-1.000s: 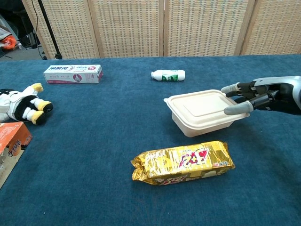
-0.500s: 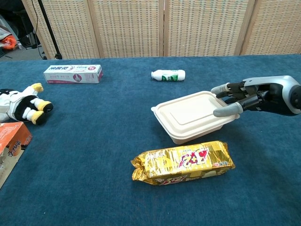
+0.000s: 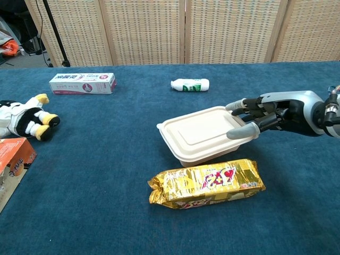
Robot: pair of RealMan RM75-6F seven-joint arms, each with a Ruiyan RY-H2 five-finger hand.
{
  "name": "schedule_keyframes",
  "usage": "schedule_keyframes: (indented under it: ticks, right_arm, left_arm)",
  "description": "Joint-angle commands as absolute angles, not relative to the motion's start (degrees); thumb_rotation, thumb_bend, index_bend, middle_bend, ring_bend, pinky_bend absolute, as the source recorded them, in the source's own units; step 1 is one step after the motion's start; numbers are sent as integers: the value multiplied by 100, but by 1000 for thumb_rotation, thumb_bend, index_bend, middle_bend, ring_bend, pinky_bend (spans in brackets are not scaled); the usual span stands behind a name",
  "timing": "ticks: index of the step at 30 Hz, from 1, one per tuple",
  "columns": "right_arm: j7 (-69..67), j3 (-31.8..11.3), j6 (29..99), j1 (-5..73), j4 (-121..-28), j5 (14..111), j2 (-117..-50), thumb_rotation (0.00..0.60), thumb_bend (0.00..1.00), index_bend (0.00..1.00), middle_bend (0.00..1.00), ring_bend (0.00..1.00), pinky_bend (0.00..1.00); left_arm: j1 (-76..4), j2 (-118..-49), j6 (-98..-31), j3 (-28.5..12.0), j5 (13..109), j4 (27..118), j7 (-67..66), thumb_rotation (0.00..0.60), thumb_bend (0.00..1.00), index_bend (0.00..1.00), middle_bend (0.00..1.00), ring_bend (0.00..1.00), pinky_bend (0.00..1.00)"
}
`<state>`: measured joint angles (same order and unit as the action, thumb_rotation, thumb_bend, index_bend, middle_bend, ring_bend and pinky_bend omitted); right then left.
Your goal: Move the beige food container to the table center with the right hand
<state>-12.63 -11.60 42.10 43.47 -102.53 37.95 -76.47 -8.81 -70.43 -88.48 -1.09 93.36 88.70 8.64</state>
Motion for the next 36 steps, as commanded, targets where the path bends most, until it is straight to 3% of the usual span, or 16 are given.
schedule_keyframes:
  ticks: [1, 23, 36]
  right_arm:
    - [-1202, -1156, 4249, 4373, -10283, 3740, -7687, 600, 234, 41, 0, 0, 42]
    - [-799, -1226, 4580, 4472, -10605, 3512, -7811, 600, 234, 41, 0, 0, 42]
    - [-633, -1176, 4799, 4124, -10578, 3978, -6905, 600, 234, 44, 0, 0, 42]
  left_arm:
    - [-880, -7037, -8855, -108, 9344, 8872, 874, 600, 111, 0, 0, 0, 2]
    - [-864, -7003, -8901, -105, 9377, 8884, 954, 600, 110, 0, 0, 0, 2]
    - [-875, -7065, -8852, -101, 9361, 8862, 827, 600, 111, 0, 0, 0, 2]
